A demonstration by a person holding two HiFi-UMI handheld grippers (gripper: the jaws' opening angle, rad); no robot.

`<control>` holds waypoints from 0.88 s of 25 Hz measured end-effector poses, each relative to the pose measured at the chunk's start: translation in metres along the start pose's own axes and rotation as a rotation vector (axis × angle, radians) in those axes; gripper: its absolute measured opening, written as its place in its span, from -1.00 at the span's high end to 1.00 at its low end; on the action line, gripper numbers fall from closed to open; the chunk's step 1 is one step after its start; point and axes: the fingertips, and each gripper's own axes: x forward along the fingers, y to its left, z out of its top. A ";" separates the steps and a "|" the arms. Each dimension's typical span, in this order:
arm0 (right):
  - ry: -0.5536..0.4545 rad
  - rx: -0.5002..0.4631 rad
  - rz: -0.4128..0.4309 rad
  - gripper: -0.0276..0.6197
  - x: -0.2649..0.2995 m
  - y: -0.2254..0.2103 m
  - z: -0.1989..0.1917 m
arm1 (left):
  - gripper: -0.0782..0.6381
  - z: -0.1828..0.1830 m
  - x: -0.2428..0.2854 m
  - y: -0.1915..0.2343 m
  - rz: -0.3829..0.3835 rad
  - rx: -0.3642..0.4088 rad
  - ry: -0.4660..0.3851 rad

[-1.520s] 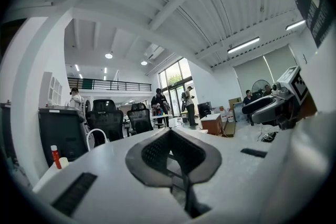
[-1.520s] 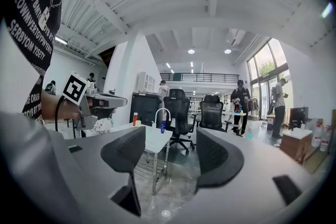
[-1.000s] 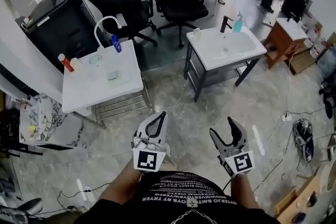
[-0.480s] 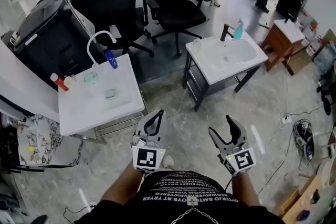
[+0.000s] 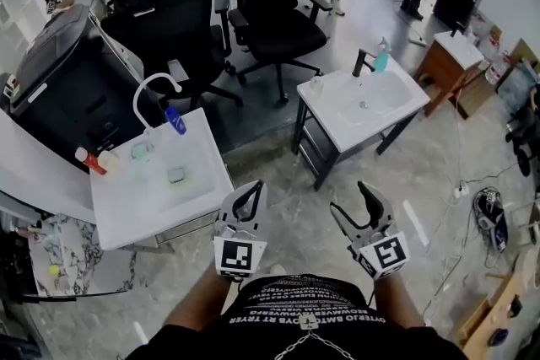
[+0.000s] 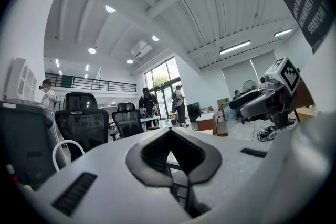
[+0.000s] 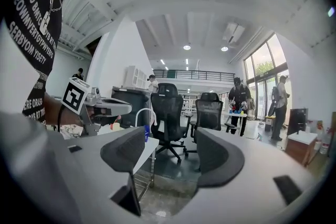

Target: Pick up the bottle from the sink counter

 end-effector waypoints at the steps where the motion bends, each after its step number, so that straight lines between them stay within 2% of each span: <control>1: 0.006 0.000 -0.005 0.03 0.003 -0.002 -0.001 | 0.78 -0.002 0.005 0.002 -0.007 -0.005 -0.009; 5: 0.016 0.015 -0.028 0.03 0.009 -0.016 -0.006 | 0.78 -0.001 0.027 0.005 -0.029 -0.040 -0.001; 10: 0.000 0.044 -0.034 0.03 0.024 -0.042 -0.015 | 0.78 -0.016 0.057 0.002 -0.056 -0.006 0.037; 14: -0.008 0.031 -0.022 0.03 0.043 -0.070 -0.018 | 0.78 -0.011 0.087 0.007 -0.028 -0.049 0.012; 18: -0.005 0.023 -0.002 0.03 0.063 -0.107 -0.023 | 0.78 -0.014 0.124 0.011 -0.014 0.016 0.014; 22: -0.025 0.047 0.013 0.03 0.084 -0.148 -0.025 | 0.78 -0.012 0.168 0.015 0.007 0.002 0.006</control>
